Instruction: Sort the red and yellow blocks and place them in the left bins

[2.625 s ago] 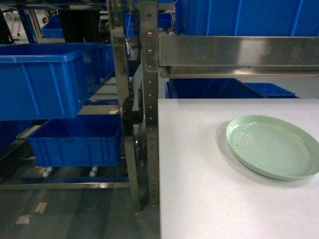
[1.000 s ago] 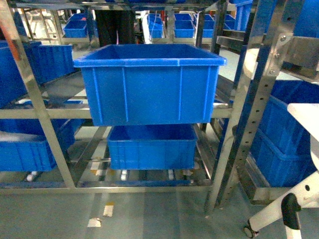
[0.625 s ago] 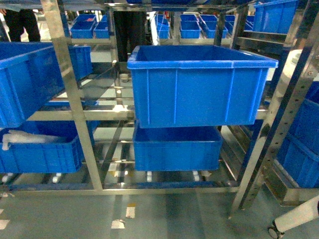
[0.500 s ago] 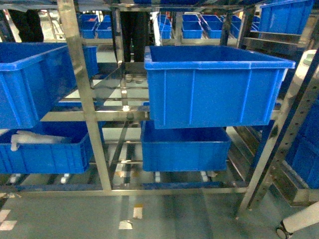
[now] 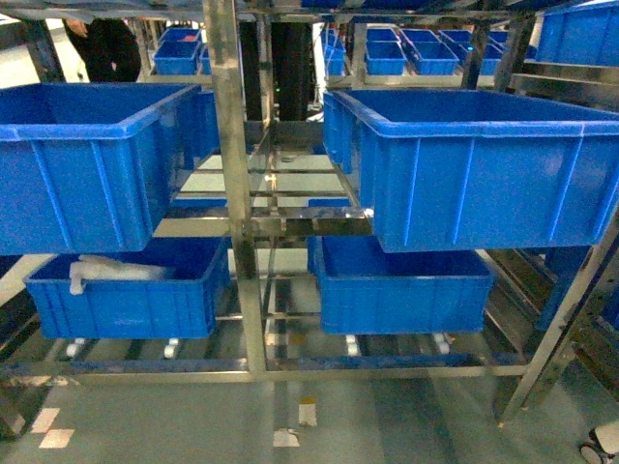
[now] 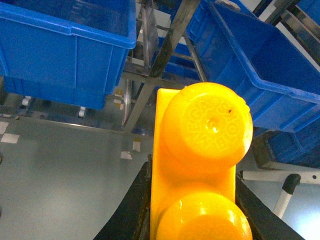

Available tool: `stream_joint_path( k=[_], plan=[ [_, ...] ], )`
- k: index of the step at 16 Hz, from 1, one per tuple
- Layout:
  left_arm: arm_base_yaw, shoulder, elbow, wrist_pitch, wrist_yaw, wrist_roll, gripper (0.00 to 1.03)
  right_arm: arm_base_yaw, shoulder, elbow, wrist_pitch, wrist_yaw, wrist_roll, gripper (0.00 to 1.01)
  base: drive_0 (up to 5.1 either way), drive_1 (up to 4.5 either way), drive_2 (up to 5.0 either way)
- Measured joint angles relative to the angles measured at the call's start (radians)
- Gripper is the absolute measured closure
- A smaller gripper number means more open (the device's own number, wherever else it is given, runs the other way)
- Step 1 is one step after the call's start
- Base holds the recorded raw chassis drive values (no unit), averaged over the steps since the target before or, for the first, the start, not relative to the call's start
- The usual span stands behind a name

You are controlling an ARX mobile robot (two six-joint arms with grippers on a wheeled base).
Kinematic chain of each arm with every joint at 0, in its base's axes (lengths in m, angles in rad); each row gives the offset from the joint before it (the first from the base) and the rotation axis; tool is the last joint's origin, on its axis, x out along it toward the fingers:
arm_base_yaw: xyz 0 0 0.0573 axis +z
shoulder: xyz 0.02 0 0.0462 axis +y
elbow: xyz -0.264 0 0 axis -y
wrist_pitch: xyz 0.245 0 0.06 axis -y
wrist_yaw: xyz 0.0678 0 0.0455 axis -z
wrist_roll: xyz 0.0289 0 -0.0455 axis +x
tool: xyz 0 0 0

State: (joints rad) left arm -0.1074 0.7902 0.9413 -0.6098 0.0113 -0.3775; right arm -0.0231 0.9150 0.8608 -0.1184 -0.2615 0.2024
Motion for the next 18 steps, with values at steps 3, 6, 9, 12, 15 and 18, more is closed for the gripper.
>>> stream_joint_path(
  k=[3, 6, 9, 12, 15, 18],
  plan=[
    [0.0, -0.008, 0.001, 0.0, 0.0, -0.001, 0.77, 0.0, -0.005, 0.0, -0.001, 0.0, 0.0, 0.72, 0.0, 4.2, -4.2],
    [0.001, 0.001, 0.001, -0.001, -0.001, -0.001, 0.77, 0.0, -0.001, 0.0, 0.001, 0.0, 0.0, 0.72, 0.0, 4.2, -4.2],
    [0.0, -0.002, 0.001, -0.001, 0.0, -0.001, 0.77, -0.004, -0.001, 0.0, 0.0, 0.0, 0.0, 0.72, -0.1, 4.14, -4.4],
    [0.001, 0.002, 0.001, -0.001, -0.001, -0.001, 0.77, -0.003, 0.0, 0.0, 0.002, -0.001, 0.0, 0.72, 0.0, 4.28, -4.3],
    [0.003, 0.0, 0.001, -0.003, -0.001, -0.001, 0.77, -0.003, 0.0, 0.0, -0.001, 0.0, 0.0, 0.72, 0.0, 4.35, -4.3],
    [0.004, -0.001, 0.001, -0.001, -0.001, -0.001, 0.77, -0.003, 0.0, 0.0, 0.002, 0.0, 0.0, 0.72, 0.2, 3.89, -3.5]
  ],
)
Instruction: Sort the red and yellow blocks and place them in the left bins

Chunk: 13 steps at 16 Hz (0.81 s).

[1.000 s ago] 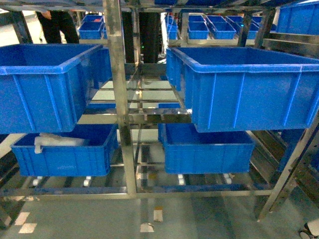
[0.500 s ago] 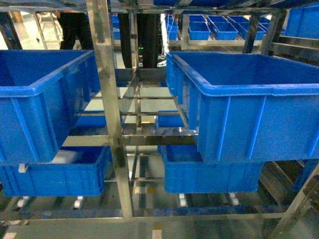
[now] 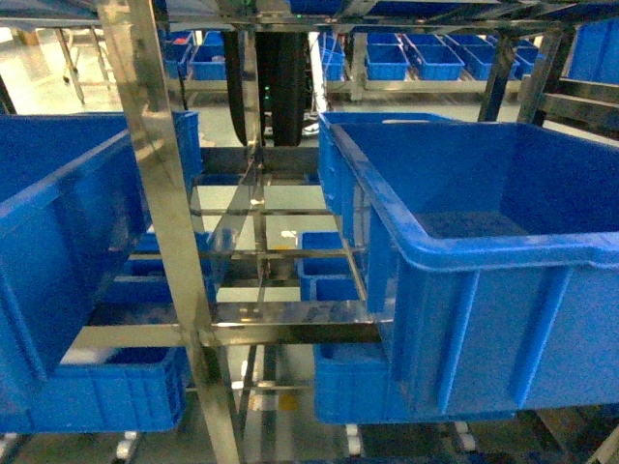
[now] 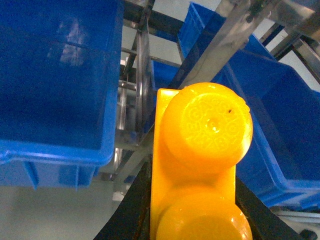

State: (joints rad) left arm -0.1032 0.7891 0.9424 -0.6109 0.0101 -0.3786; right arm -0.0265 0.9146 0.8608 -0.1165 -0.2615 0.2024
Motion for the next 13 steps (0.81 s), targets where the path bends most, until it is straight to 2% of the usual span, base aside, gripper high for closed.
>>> stream_joint_path(
  k=[7, 13],
  plan=[
    [0.0, 0.003, 0.0, 0.001, 0.0, 0.0, 0.77, 0.0, 0.006, 0.0, -0.002, 0.0, 0.0, 0.72, 0.0, 0.0, 0.0],
    [0.0, 0.001, 0.0, -0.001, 0.0, 0.0, 0.77, 0.0, 0.0, 0.0, -0.002, 0.0, 0.0, 0.72, 0.0, 3.73, -3.7]
  ],
)
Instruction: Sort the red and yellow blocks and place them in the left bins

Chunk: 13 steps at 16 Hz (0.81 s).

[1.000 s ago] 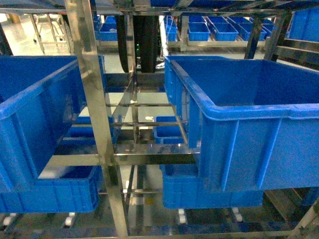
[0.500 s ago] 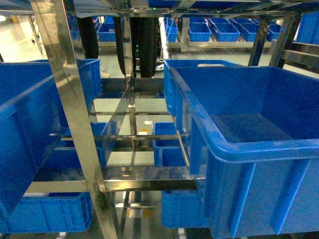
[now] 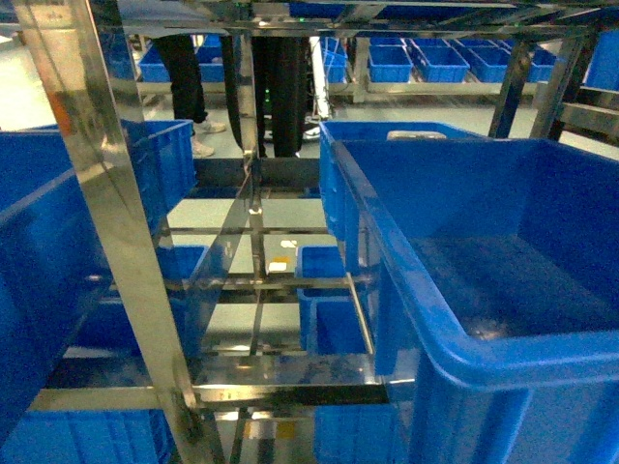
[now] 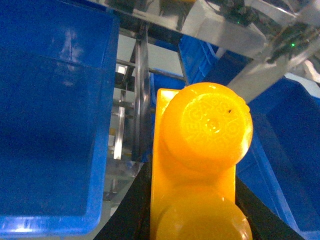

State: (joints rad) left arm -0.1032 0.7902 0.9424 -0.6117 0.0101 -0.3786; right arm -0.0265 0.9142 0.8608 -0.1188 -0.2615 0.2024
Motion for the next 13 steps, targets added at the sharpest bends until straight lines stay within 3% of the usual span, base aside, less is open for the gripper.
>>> stream_joint_path(
  k=[10, 13],
  plan=[
    [0.0, 0.001, 0.0, 0.001, 0.0, 0.0, 0.77, 0.0, 0.006, 0.0, -0.002, -0.002, 0.0, 0.72, 0.0, 0.0, 0.0],
    [0.0, 0.001, 0.0, 0.002, 0.0, 0.0, 0.77, -0.009, 0.006, 0.005, -0.079, -0.07, 0.019, 0.72, 0.0, 0.0, 0.0]
  ],
)
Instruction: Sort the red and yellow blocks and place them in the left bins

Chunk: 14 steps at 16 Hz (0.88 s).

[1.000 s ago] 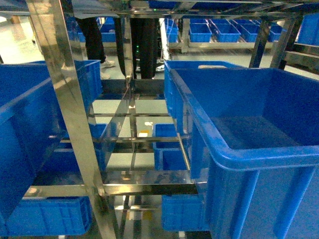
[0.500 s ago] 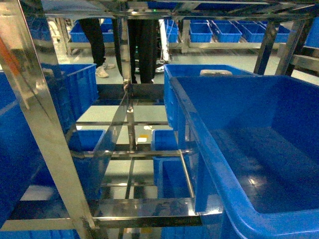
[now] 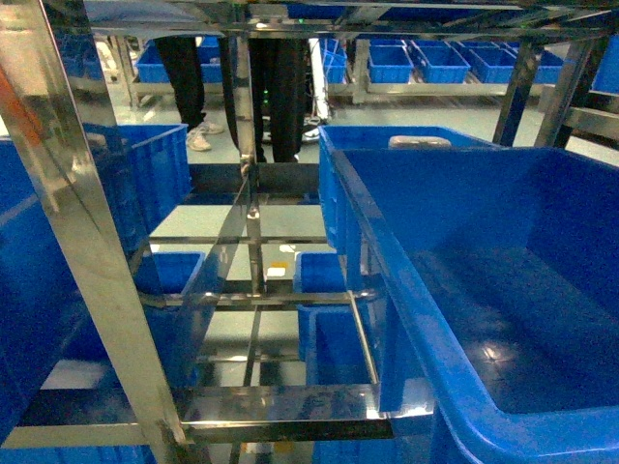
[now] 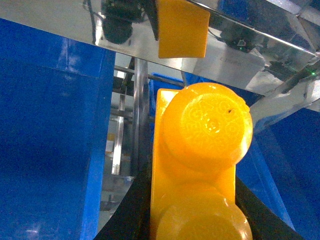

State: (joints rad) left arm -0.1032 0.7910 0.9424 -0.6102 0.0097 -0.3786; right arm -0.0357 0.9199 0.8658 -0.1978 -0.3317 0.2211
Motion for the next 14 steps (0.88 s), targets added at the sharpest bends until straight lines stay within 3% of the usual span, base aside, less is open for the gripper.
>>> stream_joint_path(
  k=[4, 7, 11, 14],
  plan=[
    [0.0, 0.0, 0.0, 0.0, 0.0, 0.0, 0.77, -0.046, 0.003, 0.008, -0.137, -0.169, 0.045, 0.72, 0.0, 0.0, 0.0],
    [0.0, 0.0, 0.0, 0.0, 0.0, 0.0, 0.77, -0.092, 0.048, 0.014, -0.241, -0.268, 0.075, 0.72, 0.0, 0.0, 0.0],
    [0.0, 0.0, 0.0, 0.0, 0.0, 0.0, 0.77, -0.104, 0.056, 0.014, -0.261, -0.313, 0.08, 0.72, 0.0, 0.0, 0.0],
    [0.0, 0.0, 0.0, 0.0, 0.0, 0.0, 0.77, -0.109, 0.057, -0.01, -0.285, -0.381, 0.1, 0.72, 0.0, 0.0, 0.0]
  ],
)
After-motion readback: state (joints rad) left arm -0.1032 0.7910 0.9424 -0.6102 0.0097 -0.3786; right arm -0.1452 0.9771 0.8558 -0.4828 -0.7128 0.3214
